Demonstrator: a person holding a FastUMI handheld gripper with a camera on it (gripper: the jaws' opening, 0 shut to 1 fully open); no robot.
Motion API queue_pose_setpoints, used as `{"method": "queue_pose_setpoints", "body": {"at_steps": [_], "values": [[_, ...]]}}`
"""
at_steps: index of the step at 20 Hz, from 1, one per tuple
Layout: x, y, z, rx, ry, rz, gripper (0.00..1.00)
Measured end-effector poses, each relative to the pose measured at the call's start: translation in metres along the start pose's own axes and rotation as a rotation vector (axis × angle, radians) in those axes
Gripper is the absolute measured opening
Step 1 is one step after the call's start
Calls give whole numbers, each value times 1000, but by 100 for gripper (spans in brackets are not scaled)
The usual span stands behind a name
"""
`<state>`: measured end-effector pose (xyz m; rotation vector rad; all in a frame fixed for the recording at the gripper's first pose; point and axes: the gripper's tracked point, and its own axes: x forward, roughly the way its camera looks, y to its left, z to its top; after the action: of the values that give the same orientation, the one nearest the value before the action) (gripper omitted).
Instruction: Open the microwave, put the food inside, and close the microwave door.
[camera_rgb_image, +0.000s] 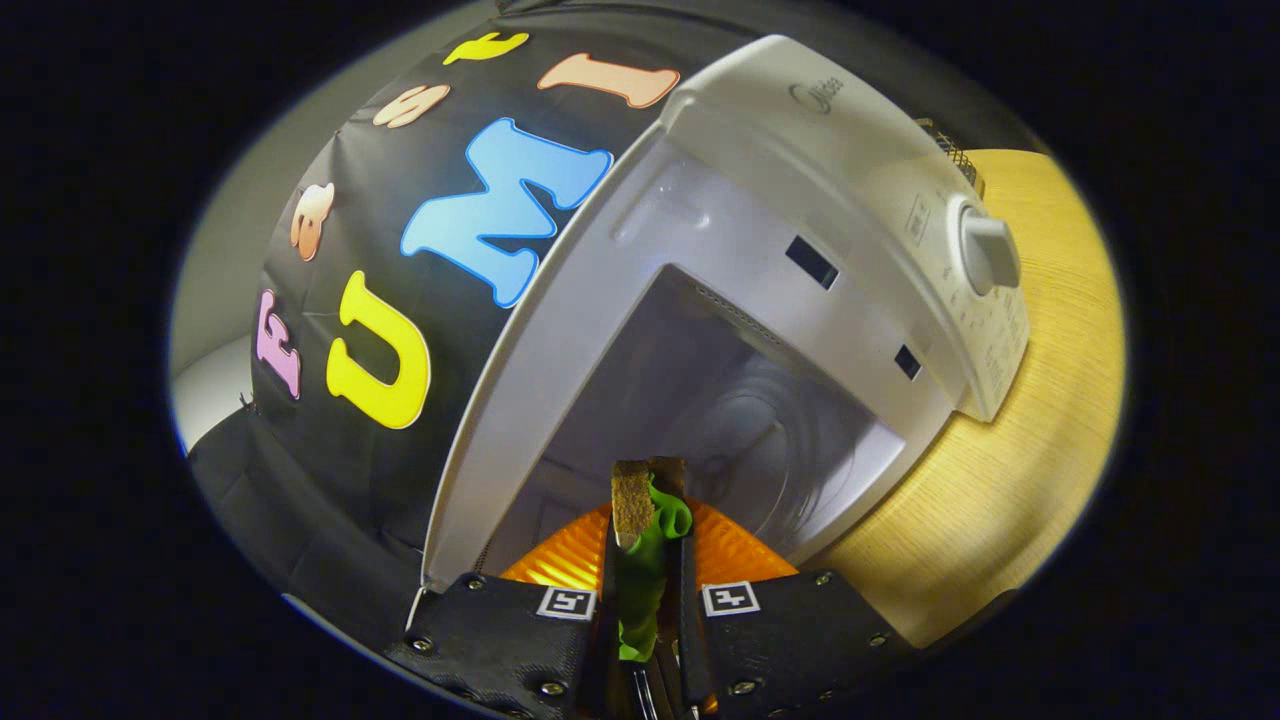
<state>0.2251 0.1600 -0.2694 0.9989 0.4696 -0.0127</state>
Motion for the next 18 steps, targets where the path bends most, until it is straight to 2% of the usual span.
{"method": "queue_pose_setpoints", "body": {"at_steps": [7,9,12,15,18], "values": [[42,-23,-5,2,-64,-69,27],[39,-31,-8,-33,-49,-113,38],[22,-40,-8,-116,-18,-165,96],[-5,-38,-3,-197,12,-175,97],[-43,-23,5,-274,35,-148,97]]}}
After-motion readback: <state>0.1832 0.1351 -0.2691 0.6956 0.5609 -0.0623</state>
